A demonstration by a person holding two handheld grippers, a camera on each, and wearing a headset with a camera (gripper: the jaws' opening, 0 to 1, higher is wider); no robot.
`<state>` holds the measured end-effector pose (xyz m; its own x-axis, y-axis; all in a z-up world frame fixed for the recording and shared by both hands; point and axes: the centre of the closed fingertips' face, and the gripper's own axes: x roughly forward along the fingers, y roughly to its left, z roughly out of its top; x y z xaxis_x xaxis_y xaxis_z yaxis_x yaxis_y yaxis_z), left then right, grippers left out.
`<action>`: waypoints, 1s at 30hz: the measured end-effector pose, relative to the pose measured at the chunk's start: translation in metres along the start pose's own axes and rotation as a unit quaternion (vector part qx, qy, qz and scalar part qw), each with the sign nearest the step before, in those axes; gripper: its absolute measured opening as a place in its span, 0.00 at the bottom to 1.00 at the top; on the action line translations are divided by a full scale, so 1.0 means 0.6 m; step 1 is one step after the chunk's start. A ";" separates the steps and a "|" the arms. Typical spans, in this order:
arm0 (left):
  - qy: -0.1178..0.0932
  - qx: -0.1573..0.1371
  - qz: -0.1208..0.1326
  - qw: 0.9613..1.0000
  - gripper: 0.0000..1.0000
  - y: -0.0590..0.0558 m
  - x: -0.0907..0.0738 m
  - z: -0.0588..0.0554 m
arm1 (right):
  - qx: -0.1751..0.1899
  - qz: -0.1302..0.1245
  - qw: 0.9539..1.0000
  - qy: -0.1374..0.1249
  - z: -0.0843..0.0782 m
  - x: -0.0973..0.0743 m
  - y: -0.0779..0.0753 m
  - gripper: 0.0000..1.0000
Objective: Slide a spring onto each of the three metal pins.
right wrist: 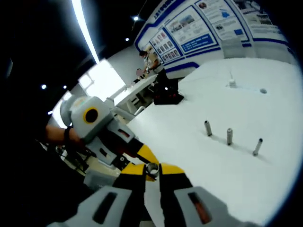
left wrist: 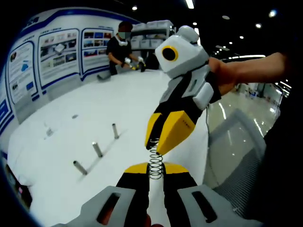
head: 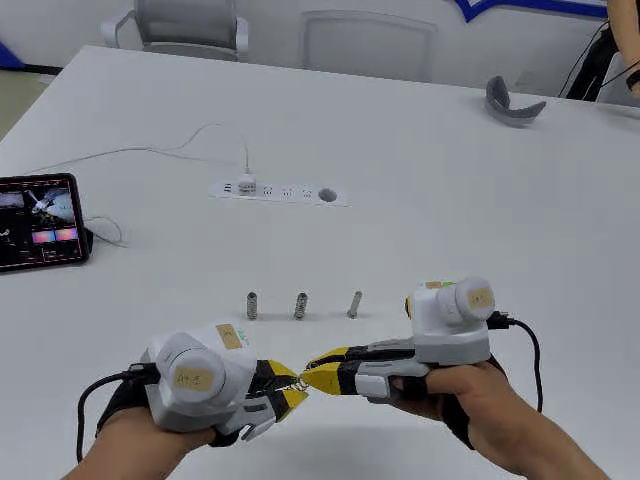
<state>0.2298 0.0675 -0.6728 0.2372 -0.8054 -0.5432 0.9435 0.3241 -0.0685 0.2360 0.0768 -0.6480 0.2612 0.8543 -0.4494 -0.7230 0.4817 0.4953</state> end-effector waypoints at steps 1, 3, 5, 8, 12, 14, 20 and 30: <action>-0.001 0.001 -0.001 1.000 0.09 -0.001 0.001 0.002 | -0.007 -0.001 1.000 0.005 0.001 -0.001 0.000 0.12; -0.004 0.002 -0.004 1.000 0.09 -0.001 0.003 0.007 | -0.025 -0.004 0.999 0.021 0.001 -0.003 0.000 0.12; -0.007 0.006 -0.009 1.000 0.09 -0.004 0.006 0.012 | -0.048 -0.007 0.998 0.041 -0.002 -0.005 -0.002 0.12; -0.008 0.015 -0.014 1.000 0.09 -0.008 0.009 0.018 | -0.074 -0.008 0.995 0.065 -0.005 -0.007 0.000 0.13; -0.009 0.020 -0.021 1.000 0.09 -0.013 0.011 0.022 | -0.101 -0.002 0.990 0.094 -0.008 -0.010 0.003 0.13; -0.010 0.022 -0.024 0.999 0.09 -0.015 0.011 0.023 | -0.109 0.003 0.989 0.104 -0.009 -0.012 0.004 0.13; -0.012 0.032 -0.033 0.999 0.09 -0.022 0.011 0.029 | -0.164 0.025 0.973 0.157 -0.019 -0.018 0.010 0.13; -0.005 0.057 -0.048 0.997 0.09 -0.033 0.011 0.029 | -0.229 0.055 0.949 0.210 -0.030 -0.021 0.017 0.12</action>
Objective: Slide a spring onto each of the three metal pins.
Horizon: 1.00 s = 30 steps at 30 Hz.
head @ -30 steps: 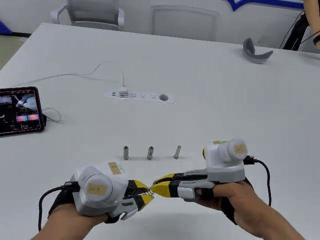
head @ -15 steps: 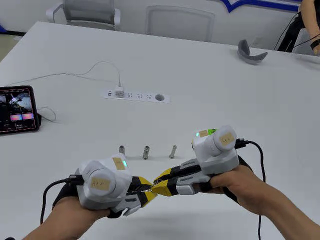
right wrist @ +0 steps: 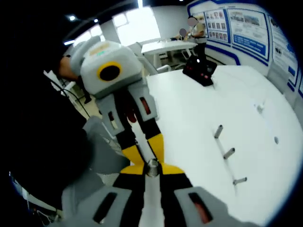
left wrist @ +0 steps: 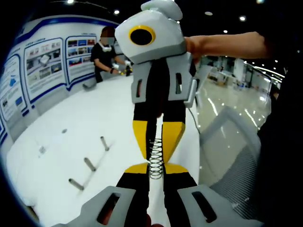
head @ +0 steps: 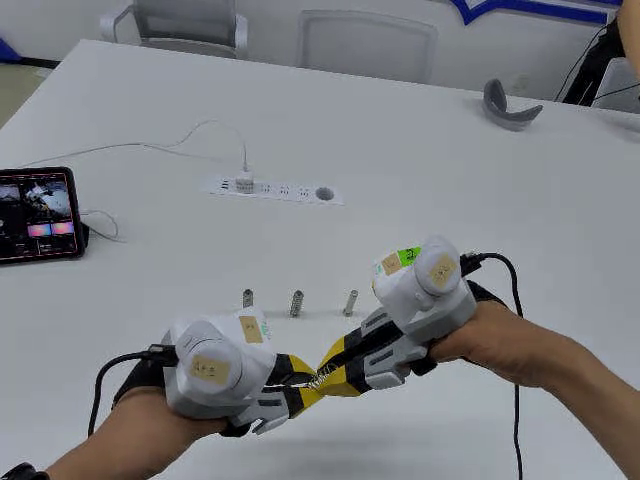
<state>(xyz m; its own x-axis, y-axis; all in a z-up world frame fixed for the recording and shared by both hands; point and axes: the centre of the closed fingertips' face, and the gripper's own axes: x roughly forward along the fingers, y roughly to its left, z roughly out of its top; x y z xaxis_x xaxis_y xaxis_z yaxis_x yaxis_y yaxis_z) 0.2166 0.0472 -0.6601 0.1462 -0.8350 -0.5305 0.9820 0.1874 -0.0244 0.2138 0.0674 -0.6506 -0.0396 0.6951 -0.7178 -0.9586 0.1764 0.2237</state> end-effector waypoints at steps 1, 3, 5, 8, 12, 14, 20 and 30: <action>0.001 0.004 -0.001 1.000 0.09 -0.001 0.000 0.000 | -0.002 0.002 1.000 0.002 0.000 0.000 0.000 0.12; 0.003 0.008 -0.002 1.000 0.09 0.000 0.000 -0.001 | -0.004 0.003 1.000 0.003 -0.001 0.001 0.000 0.12; 0.003 0.011 -0.005 1.000 0.10 -0.001 0.000 -0.001 | -0.005 0.005 1.000 0.001 -0.001 0.001 0.000 0.12; 0.002 0.016 -0.008 1.000 0.10 -0.001 0.001 -0.002 | -0.006 0.006 1.000 0.001 -0.001 0.001 0.001 0.12; -0.009 0.010 -0.008 1.000 0.10 0.000 0.001 -0.002 | -0.004 0.003 1.000 -0.001 -0.002 0.001 -0.001 0.12; -0.011 0.008 -0.007 1.000 0.11 -0.001 0.002 -0.002 | -0.002 0.002 1.000 -0.002 -0.003 0.001 -0.002 0.12; -0.011 -0.004 -0.005 1.000 0.16 0.001 0.003 -0.006 | 0.004 -0.003 1.000 -0.010 -0.003 -0.002 -0.005 0.12; -0.010 -0.028 0.008 1.000 0.25 0.010 -0.007 -0.024 | 0.018 -0.014 1.000 -0.013 -0.024 -0.012 -0.013 0.12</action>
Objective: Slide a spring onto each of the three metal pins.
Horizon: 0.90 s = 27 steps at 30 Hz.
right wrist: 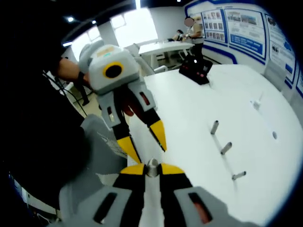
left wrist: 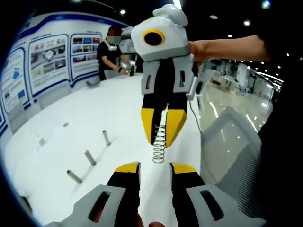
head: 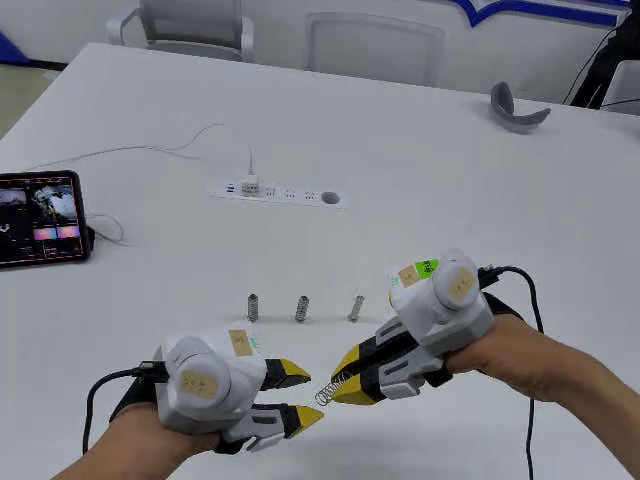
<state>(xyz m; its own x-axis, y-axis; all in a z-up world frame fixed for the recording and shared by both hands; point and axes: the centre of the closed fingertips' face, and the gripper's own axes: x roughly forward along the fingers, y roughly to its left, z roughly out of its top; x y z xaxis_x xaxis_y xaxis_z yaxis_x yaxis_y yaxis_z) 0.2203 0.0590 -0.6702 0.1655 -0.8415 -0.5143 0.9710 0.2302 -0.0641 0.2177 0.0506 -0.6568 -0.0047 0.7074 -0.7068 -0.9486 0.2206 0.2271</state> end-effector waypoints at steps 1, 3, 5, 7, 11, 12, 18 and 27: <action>0.000 -0.002 0.002 1.000 0.26 0.002 -0.001 -0.001 | 0.001 -0.002 1.000 0.001 -0.002 -0.001 -0.002 0.12; -0.001 -0.007 0.004 1.000 0.26 0.004 -0.003 -0.003 | 0.005 -0.007 1.000 0.002 -0.008 -0.004 -0.006 0.12; -0.002 -0.010 0.009 1.000 0.27 0.008 -0.005 -0.003 | 0.009 -0.011 1.000 0.003 -0.012 -0.008 -0.010 0.12; -0.002 -0.013 0.012 1.000 0.28 0.011 -0.007 -0.005 | 0.010 -0.014 1.000 0.006 -0.017 -0.010 -0.013 0.12; -0.003 -0.022 0.021 1.000 0.30 0.019 -0.011 -0.007 | 0.009 -0.019 1.000 0.015 -0.027 -0.013 -0.018 0.12; -0.003 -0.024 0.024 0.999 0.31 0.021 -0.012 -0.008 | 0.009 -0.021 1.000 0.017 -0.030 -0.014 -0.019 0.12; -0.004 -0.036 0.039 0.999 0.35 0.032 -0.020 -0.016 | 0.012 -0.031 0.999 0.026 -0.042 -0.017 -0.031 0.12; -0.003 -0.054 0.058 0.997 0.39 0.046 -0.034 -0.028 | 0.008 -0.042 0.998 0.040 -0.056 -0.022 -0.047 0.12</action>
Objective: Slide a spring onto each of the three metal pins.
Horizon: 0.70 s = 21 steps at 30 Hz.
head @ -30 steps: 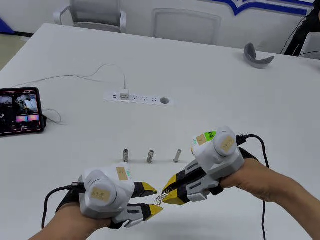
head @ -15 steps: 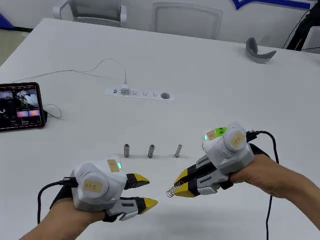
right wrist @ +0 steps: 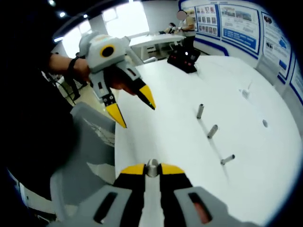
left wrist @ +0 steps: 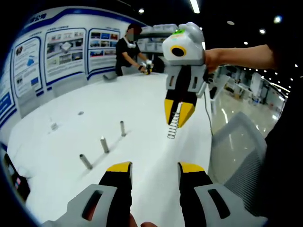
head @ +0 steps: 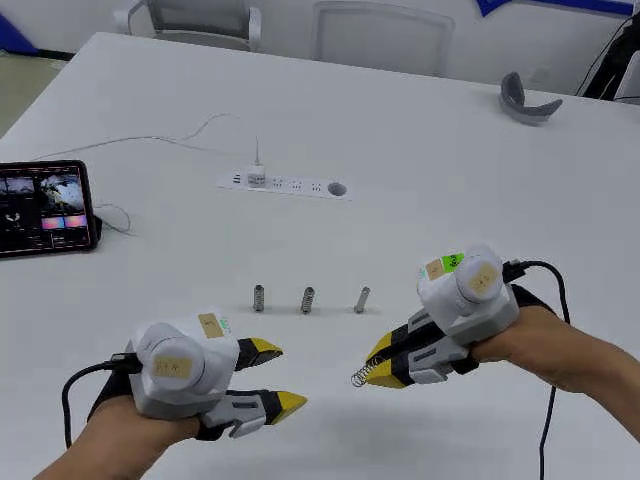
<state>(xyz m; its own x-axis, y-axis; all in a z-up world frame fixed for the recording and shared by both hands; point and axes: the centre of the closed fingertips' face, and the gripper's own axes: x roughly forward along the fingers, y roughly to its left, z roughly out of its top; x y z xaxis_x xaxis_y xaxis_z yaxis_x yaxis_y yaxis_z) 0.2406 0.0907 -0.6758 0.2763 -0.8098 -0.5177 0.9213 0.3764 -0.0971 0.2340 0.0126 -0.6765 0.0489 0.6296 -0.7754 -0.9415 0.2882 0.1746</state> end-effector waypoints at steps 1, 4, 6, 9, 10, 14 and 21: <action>0.000 -0.002 0.001 1.000 0.40 0.002 -0.001 -0.001 | 0.000 -0.001 1.000 0.001 -0.001 0.000 -0.002 0.12; 0.000 -0.007 0.008 1.000 0.41 0.007 -0.005 -0.003 | 0.003 -0.005 1.000 0.006 -0.006 -0.001 -0.010 0.12; 0.000 -0.010 0.012 1.000 0.42 0.011 -0.007 -0.005 | 0.006 -0.009 1.000 0.011 -0.010 -0.001 -0.017 0.12; 0.003 -0.016 0.023 1.000 0.45 0.020 -0.011 -0.012 | 0.006 -0.013 1.000 0.019 -0.016 0.000 -0.025 0.12; 0.004 -0.018 0.029 0.999 0.46 0.024 -0.013 -0.014 | 0.005 -0.015 1.000 0.020 -0.017 -0.001 -0.028 0.12; 0.004 -0.029 0.040 0.999 0.48 0.035 -0.020 -0.021 | 0.004 -0.020 0.999 0.025 -0.021 -0.002 -0.040 0.12; 0.007 -0.047 0.062 0.997 0.51 0.052 -0.033 -0.032 | 0.005 -0.031 0.999 0.034 -0.029 -0.002 -0.069 0.12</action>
<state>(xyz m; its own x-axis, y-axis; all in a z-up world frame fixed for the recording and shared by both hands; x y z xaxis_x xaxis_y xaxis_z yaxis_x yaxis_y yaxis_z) 0.2584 0.1273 -0.6850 0.3814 -0.7490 -0.5418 0.8511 0.5133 -0.1105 0.2669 -0.0127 -0.6933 0.0843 0.5590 -0.8249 -0.9342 0.3322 0.1297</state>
